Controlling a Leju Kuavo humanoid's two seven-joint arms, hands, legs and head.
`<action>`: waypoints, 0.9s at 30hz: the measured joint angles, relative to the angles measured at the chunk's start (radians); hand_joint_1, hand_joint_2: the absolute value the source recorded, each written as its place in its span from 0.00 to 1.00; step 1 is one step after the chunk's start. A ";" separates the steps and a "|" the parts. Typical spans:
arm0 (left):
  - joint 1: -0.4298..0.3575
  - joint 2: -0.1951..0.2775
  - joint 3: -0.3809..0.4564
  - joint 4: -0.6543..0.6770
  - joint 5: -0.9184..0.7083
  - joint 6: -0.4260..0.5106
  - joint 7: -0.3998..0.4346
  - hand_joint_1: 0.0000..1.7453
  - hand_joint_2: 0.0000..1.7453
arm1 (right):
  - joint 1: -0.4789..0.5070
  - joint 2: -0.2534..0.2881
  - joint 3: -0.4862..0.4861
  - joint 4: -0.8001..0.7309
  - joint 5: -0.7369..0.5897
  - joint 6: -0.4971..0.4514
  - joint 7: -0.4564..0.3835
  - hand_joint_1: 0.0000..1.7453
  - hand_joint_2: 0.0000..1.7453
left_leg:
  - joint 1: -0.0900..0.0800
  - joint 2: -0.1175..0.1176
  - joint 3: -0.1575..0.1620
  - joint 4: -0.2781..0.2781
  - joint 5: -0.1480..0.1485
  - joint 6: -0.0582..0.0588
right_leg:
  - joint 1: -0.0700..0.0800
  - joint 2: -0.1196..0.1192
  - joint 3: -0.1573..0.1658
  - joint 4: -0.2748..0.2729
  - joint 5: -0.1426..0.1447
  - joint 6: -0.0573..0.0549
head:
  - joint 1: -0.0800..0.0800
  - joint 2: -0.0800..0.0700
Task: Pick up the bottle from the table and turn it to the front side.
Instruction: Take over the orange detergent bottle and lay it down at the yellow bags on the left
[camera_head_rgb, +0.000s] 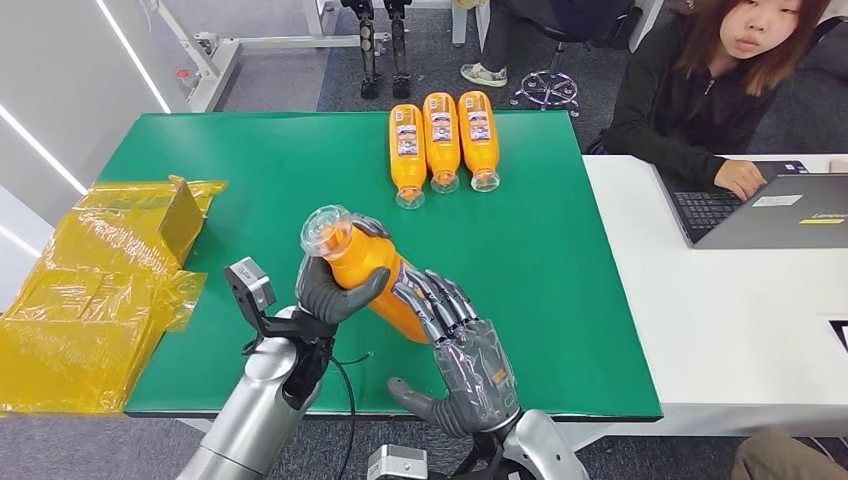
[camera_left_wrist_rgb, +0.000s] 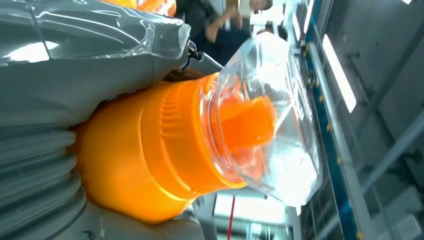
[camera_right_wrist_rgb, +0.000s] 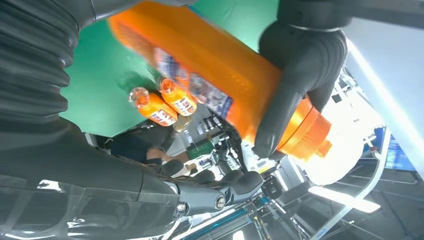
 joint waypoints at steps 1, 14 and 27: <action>-0.012 0.005 0.009 0.011 -0.007 0.008 -0.001 1.00 1.00 | 0.000 0.000 0.000 0.000 -0.001 0.001 0.000 0.00 1.00 | 0.000 0.000 0.000 0.000 0.000 0.000 | 0.000 0.000 0.000 0.000 0.000 0.000 | 0.000 0.000; -0.049 0.076 0.126 0.037 -0.211 0.216 0.035 1.00 1.00 | -0.002 -0.019 0.034 0.016 -0.084 -0.042 -0.057 0.00 1.00 | 0.000 0.000 0.000 0.000 0.000 0.000 | 0.000 0.000 0.000 0.000 0.000 0.000 | 0.000 0.000; -0.052 0.191 0.098 0.034 -1.112 0.607 0.352 1.00 1.00 | -0.031 -0.055 0.064 0.046 -0.138 -0.055 -0.055 0.00 1.00 | 0.000 0.000 0.000 0.000 0.000 0.000 | 0.000 0.000 0.000 0.000 0.000 0.000 | 0.000 0.000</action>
